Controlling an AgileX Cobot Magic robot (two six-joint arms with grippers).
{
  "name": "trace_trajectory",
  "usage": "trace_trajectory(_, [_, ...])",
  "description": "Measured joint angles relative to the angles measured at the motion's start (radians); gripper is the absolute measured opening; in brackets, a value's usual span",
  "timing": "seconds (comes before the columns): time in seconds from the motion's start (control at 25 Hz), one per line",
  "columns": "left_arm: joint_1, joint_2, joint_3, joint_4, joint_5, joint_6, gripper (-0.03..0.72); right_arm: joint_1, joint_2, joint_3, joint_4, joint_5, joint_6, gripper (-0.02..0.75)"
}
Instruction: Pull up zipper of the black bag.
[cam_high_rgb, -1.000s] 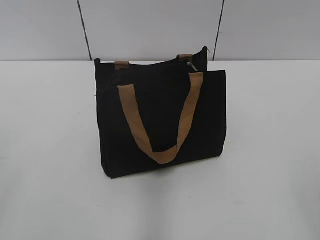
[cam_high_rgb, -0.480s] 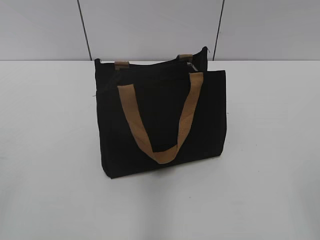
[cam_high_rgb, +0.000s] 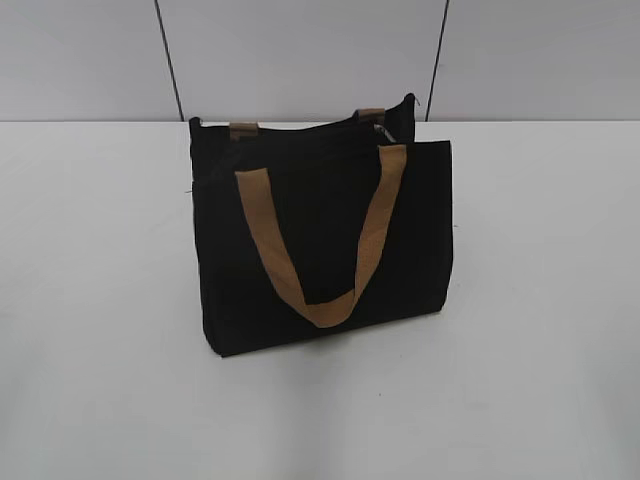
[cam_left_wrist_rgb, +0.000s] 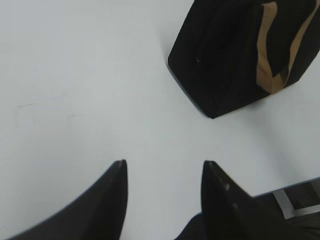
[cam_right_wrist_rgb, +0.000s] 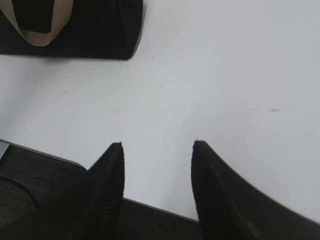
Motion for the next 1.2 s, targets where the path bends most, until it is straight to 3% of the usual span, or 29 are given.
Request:
trace_trajectory(0.24, [0.089, -0.002, 0.0, 0.0, 0.0, 0.0, 0.321, -0.023, 0.0, 0.0, 0.001, 0.0, 0.0, 0.349])
trace_trajectory(0.68, [0.328, -0.114, 0.0, 0.0, -0.002, 0.0, 0.297, -0.209, -0.01, 0.001, 0.004, 0.0, 0.0, 0.349])
trace_trajectory(1.2, [0.391, -0.116, 0.0, 0.0, -0.003, 0.0, 0.259, -0.3, -0.099, 0.002, 0.02, 0.001, 0.0, 0.349])
